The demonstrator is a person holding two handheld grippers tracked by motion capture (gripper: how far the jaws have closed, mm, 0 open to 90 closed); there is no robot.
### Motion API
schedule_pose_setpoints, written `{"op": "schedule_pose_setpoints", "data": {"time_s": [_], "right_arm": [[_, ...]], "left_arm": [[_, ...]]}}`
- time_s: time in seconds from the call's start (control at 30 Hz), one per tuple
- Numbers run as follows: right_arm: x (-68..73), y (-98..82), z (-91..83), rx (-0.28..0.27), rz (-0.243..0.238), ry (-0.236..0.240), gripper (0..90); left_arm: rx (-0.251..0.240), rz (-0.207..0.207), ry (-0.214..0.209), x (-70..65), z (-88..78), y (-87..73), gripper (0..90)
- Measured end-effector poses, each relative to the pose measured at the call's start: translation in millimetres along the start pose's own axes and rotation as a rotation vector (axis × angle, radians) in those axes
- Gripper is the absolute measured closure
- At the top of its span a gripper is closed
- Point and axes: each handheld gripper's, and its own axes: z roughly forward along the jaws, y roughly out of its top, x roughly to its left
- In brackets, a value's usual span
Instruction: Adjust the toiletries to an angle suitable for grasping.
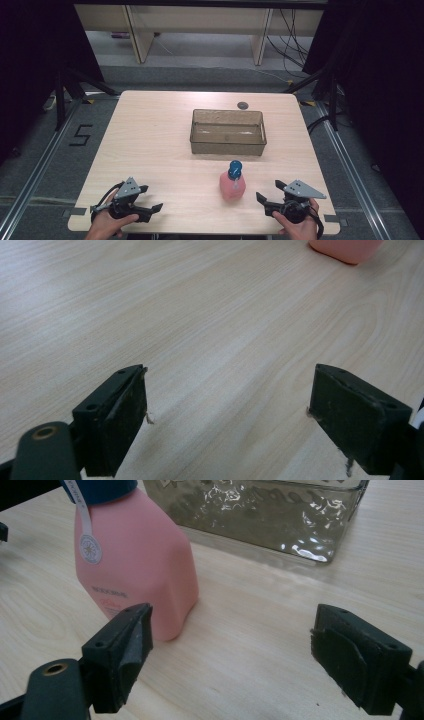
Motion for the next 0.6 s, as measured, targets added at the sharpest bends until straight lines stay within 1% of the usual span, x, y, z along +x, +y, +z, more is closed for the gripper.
{"op": "schedule_pose_setpoints", "data": {"time_s": [0.03, 0.07, 0.1, 0.13, 0.17, 0.2, 0.23, 0.33, 0.4, 0.43, 0.47, 0.5, 0.53, 0.57, 0.6], "right_arm": [[0.0, 0.0, 0.0, 0.000, 0.000, 0.000, 17.6], [3.0, -0.3, -0.5, 0.008, 0.047, 0.013, 17.4], [0.9, 0.0, -0.1, -0.001, 0.018, 0.004, 17.4], [2.5, 0.0, -0.8, 0.006, 0.041, 0.009, 17.4], [0.7, 0.6, -1.2, -0.004, 0.022, 0.018, 17.3], [0.7, 0.6, -1.2, -0.004, 0.022, 0.018, 17.3], [0.7, 0.9, -1.4, -0.006, 0.003, 0.014, 16.9], [2.0, 1.6, -1.9, -0.007, 0.005, 0.018, 16.8], [2.3, 2.0, -1.8, -0.017, -0.004, 0.027, 16.8], [2.6, 2.1, -1.5, -0.021, -0.007, 0.026, 16.7], [6.3, 1.9, -1.6, -0.019, 0.036, 0.037, 16.7], [6.1, 2.4, -1.3, -0.027, 0.026, 0.039, 16.7], [4.1, 2.8, -0.4, -0.040, -0.012, 0.032, 16.7], [5.2, 3.3, -1.0, -0.038, -0.008, 0.034, 16.7], [5.8, 3.8, -0.7, -0.049, -0.013, 0.036, 16.7]], "left_arm": [[0.000, 0.000, 0.000, 0.0, 0.0, 0.0, 14.8], [0.001, 0.000, -0.001, 0.1, 0.3, 0.1, 14.8], [0.001, 0.000, -0.001, 0.0, 0.3, 0.2, 14.8], [0.001, 0.000, -0.001, -0.1, 0.4, 0.2, 14.8], [0.006, 0.006, 0.000, 0.4, 0.2, 0.3, 14.8], [0.006, 0.006, 0.000, 0.4, 0.2, 0.3, 14.8], [0.003, 0.001, 0.001, 0.3, 0.4, 0.2, 14.8], [0.007, 0.005, 0.002, 0.7, -0.2, 0.2, 14.8], [0.023, 0.023, 0.010, 2.2, -1.2, 0.5, 14.8], [0.018, 0.017, 0.008, 1.8, -0.9, 0.4, 14.8], [0.002, 0.000, 0.001, 0.5, 0.0, 0.2, 14.8], [0.008, 0.005, 0.003, 1.0, -0.4, 0.2, 14.8], [0.007, 0.004, 0.003, 0.9, -0.3, 0.2, 14.8], [0.008, 0.003, 0.003, 0.9, -0.4, 0.3, 14.8], [0.007, 0.003, 0.003, 0.9, -0.3, 0.2, 14.8]]}}
